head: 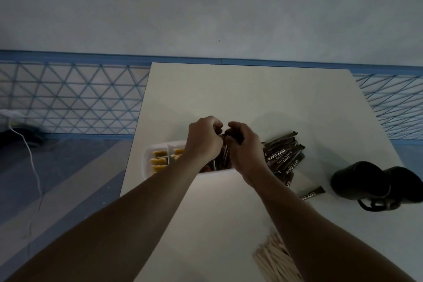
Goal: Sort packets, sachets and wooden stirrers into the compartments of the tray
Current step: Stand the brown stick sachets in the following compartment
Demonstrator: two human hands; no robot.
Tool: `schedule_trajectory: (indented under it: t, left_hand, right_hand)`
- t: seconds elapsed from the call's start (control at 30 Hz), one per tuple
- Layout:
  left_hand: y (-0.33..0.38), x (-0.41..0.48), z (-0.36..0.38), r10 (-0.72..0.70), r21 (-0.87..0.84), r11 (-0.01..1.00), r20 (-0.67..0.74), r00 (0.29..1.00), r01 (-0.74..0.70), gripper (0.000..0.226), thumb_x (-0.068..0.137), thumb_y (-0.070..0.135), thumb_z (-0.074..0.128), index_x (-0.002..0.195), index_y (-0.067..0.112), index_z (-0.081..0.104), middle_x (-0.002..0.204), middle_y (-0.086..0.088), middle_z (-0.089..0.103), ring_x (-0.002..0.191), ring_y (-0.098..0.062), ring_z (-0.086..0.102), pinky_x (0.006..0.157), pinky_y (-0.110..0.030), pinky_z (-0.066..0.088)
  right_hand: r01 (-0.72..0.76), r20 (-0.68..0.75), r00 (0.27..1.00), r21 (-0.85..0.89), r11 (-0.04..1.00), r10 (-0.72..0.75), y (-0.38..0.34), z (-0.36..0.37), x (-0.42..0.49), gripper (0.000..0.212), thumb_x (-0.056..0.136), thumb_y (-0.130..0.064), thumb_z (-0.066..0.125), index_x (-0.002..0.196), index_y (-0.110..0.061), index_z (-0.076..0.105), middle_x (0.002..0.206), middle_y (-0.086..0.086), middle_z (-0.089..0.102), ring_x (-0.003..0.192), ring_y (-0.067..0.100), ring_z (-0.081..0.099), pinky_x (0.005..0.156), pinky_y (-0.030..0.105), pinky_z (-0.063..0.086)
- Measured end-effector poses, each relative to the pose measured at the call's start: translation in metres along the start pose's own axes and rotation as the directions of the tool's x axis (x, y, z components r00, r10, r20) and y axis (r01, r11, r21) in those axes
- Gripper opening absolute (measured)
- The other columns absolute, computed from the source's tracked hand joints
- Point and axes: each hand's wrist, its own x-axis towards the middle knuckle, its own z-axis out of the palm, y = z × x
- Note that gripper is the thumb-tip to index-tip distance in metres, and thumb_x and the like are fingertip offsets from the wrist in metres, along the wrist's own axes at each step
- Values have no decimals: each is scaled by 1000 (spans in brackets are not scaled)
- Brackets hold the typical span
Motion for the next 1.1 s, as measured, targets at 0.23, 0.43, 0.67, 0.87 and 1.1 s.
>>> schedule_trajectory:
  t: [0.23,0.43,0.67,0.87,1.1]
  left_hand:
    - [0,1,-10,52,91,995,-41,998,-48,33,84,3,68,116,12,68,106,-2,71,99,-16,66,84,-22,51]
    - [-4,4,-8,45,130,991,-13,999,-43,45,84,-1,66,127,12,63,119,-5,67,108,-17,63,84,-16,42]
    - [3,13,-6,-11,219,976,59,998,-2,35,86,-1,63,121,3,64,116,-10,64,107,-23,63,85,-25,47]
    - [10,10,-7,11,253,967,83,997,-32,27,86,0,59,109,4,71,107,-12,70,101,-26,66,88,-33,54]
    - [6,7,-8,21,237,971,75,997,-38,28,86,1,61,111,8,72,107,-11,70,99,-26,67,84,-30,53]
  right_hand:
    - [109,-67,989,-274,955,-132,-6,-7,5,41,90,-16,68,130,-17,59,121,0,62,108,14,61,84,22,49]
    - [13,-49,998,-444,896,-38,-4,-31,5,57,83,-31,76,134,-18,55,117,-1,62,103,14,57,80,26,42]
    - [-58,42,996,-325,944,76,-1,-32,7,30,88,-17,73,118,-13,69,90,0,72,68,21,71,67,37,62]
    - [68,68,997,-408,910,-44,-3,-14,13,22,91,-16,63,104,-26,78,83,0,75,79,22,69,76,37,58]
    - [86,77,995,-451,888,-57,0,-11,14,37,94,-13,61,131,-16,65,107,10,72,90,24,69,77,25,52]
